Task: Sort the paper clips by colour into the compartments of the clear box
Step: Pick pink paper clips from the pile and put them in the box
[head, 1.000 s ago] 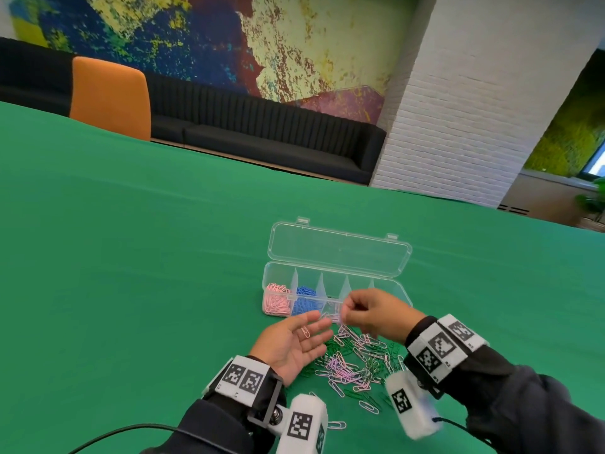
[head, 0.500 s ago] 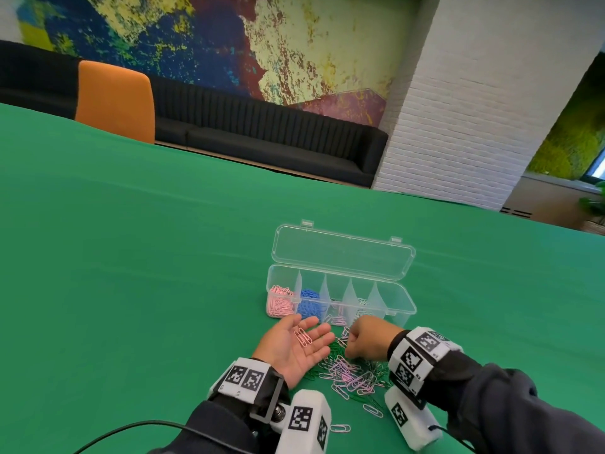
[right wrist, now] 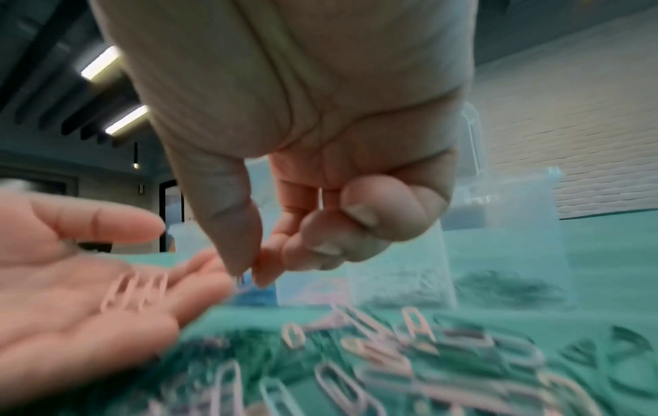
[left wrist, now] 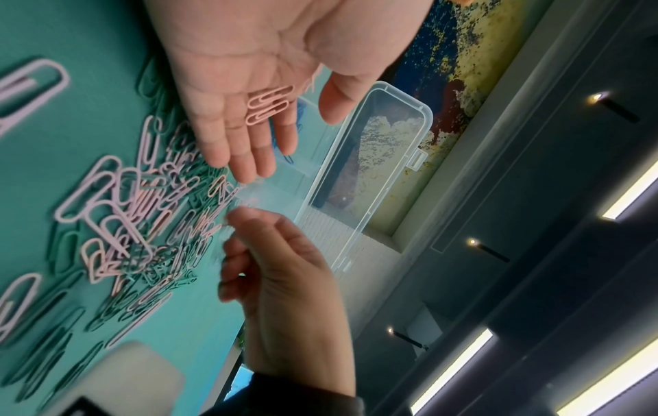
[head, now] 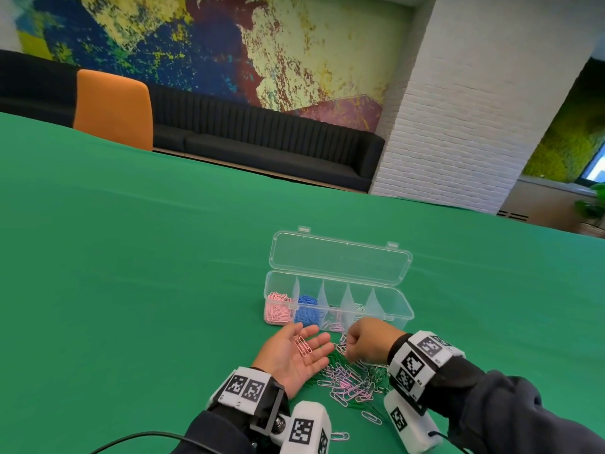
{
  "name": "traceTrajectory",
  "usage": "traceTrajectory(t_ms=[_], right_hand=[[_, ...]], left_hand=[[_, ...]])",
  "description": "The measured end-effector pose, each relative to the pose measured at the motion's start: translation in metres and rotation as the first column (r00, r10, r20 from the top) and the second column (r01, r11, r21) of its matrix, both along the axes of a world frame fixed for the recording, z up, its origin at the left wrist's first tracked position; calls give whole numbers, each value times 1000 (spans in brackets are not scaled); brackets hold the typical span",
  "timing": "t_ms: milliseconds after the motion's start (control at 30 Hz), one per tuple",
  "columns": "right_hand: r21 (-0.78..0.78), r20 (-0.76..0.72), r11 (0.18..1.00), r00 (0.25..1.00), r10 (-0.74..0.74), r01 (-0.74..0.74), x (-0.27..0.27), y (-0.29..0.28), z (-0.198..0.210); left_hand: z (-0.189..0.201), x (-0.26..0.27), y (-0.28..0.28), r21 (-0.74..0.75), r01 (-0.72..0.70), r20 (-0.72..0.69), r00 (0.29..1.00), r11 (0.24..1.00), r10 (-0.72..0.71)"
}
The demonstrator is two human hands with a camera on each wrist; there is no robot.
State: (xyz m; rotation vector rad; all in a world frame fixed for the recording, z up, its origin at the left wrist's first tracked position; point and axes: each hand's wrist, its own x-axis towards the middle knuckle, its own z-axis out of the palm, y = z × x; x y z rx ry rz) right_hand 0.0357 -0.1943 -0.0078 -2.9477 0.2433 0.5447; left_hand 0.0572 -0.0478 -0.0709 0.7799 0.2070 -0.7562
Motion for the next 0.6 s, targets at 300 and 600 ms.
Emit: traceTrajectory(t_ms=[300,600], right_hand=[[240,173,969,985,13,-55,-6,-5,29],[-104,-35,993,998,49,-53,-16,-12,-15]], left_hand=[[2,-2,-1,-76,29,-26,999,997,-31],[4,-1,2,-102,0,-32,999,995,-3]])
